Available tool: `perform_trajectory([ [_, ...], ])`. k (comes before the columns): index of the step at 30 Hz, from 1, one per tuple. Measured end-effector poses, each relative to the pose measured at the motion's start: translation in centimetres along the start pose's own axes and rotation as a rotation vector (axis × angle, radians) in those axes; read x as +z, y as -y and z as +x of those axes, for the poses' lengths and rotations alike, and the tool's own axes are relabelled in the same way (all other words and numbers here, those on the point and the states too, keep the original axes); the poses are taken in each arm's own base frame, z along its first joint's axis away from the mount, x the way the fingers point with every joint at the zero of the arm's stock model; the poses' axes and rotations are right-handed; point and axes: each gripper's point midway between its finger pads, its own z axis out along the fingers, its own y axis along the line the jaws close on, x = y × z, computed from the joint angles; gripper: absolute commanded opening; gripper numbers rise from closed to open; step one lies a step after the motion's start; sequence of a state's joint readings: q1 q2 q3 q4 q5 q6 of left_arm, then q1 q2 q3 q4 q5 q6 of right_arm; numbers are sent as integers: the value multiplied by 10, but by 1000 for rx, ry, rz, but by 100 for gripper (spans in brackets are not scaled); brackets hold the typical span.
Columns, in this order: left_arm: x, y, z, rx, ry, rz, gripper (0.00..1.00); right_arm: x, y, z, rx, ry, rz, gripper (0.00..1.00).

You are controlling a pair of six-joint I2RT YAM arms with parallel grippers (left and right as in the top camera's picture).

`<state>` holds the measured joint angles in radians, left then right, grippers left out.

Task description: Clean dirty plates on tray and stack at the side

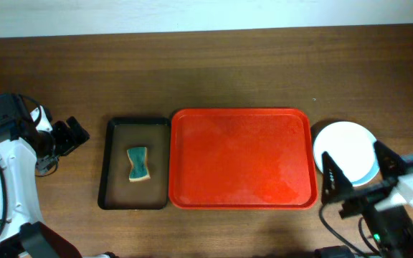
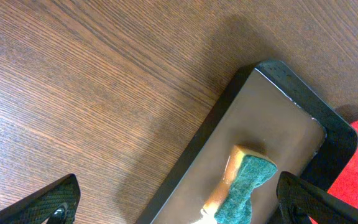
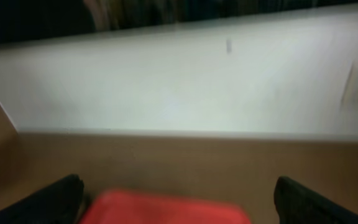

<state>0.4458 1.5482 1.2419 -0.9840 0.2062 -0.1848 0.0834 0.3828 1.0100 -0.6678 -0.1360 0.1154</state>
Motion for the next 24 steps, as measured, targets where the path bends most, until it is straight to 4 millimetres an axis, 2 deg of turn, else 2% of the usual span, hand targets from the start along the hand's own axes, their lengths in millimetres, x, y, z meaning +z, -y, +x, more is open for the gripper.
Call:
perform_trajectory([
  [3, 0, 0, 0, 0, 0, 0, 99, -39, -13, -50, -37, 252, -41, 99],
  [9, 0, 0, 0, 0, 0, 0, 99, -97, -32, -103, -71, 555, -138, 99],
  [14, 0, 0, 0, 0, 0, 0, 99, -118, -34, -110, -114, 633, -131, 99],
  [17, 0, 0, 0, 0, 0, 0, 99, -124, -32, -96, -149, 668, -122, 99],
  [19, 0, 0, 0, 0, 0, 0, 99, -118, -31, -86, -159, 688, -121, 99],
  [21, 0, 0, 0, 0, 0, 0, 99, -99, -28, -78, -166, 701, -116, 98],
  [24, 0, 0, 0, 0, 0, 0, 99, -87, -24, -76, -187, 784, -85, 99],
])
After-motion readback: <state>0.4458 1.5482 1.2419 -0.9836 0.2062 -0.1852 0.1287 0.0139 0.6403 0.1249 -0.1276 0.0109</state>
